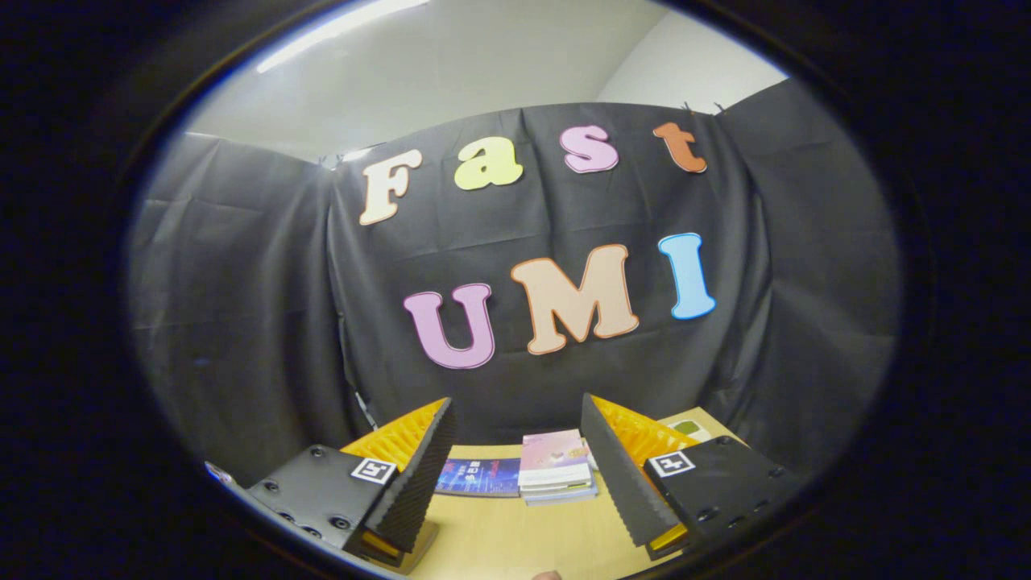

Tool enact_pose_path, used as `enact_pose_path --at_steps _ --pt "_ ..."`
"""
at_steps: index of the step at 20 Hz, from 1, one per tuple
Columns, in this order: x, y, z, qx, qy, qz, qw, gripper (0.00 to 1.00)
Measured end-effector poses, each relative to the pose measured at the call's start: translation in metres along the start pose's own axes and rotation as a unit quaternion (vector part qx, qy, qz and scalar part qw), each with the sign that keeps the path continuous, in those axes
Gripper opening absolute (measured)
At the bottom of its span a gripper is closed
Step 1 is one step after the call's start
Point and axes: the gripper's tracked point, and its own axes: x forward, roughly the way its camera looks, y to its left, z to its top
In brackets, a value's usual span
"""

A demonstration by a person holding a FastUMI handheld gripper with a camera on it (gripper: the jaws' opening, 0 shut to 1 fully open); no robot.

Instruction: Open the storage box then place both shoes into the box .Put the left shoe in first, then the right shoe, with the right side of both shoes facing outward in a uniform manner.

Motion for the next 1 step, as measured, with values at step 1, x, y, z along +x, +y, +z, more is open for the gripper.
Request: enact_pose_path --at_steps 1 --pt "0.0002 0.0001 -0.0008 0.0 0.001 0.0 1.0 0.98"
